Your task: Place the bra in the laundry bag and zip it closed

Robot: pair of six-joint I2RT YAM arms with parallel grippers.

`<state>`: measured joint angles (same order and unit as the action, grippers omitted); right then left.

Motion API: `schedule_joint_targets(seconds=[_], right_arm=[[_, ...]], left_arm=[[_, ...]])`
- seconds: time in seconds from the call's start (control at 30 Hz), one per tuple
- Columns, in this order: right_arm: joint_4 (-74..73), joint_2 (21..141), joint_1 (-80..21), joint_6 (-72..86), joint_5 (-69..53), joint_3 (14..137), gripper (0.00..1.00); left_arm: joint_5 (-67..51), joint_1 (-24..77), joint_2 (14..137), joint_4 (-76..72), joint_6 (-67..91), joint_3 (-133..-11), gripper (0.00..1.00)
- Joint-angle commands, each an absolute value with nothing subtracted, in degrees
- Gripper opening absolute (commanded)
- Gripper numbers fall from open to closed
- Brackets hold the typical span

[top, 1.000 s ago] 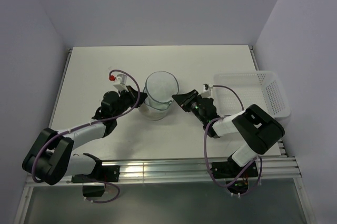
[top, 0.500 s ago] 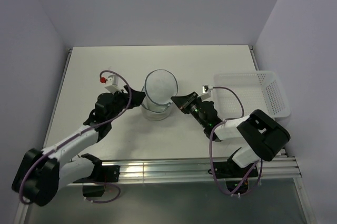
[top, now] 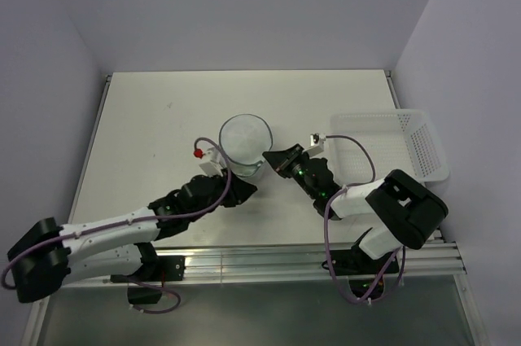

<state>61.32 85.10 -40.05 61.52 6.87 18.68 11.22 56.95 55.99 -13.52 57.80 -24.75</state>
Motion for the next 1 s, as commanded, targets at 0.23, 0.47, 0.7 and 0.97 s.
schedule_joint_targets(seconds=[0.23, 0.47, 0.7, 0.97], right_arm=[[61.5, 79.5, -41.9, 58.7, 9.6, 15.7, 0.0], [61.1, 77.9, -42.2, 57.8, 9.6, 15.1, 0.0], [61.3, 77.6, -43.2, 56.9, 9.8, 14.9, 0.0], [61.2, 77.2, -44.2, 56.3, 10.8, 14.5, 0.0]], left_arm=[[18.5, 60.1, 75.5, -31.4, 63.7, -31.7, 0.41], [22.1, 59.7, 78.1, -31.5, 61.7, -33.0, 0.44], [21.0, 57.7, 78.9, -35.1, 60.5, -32.2, 0.44], [18.8, 56.9, 81.6, -37.4, 60.6, -32.4, 0.35]])
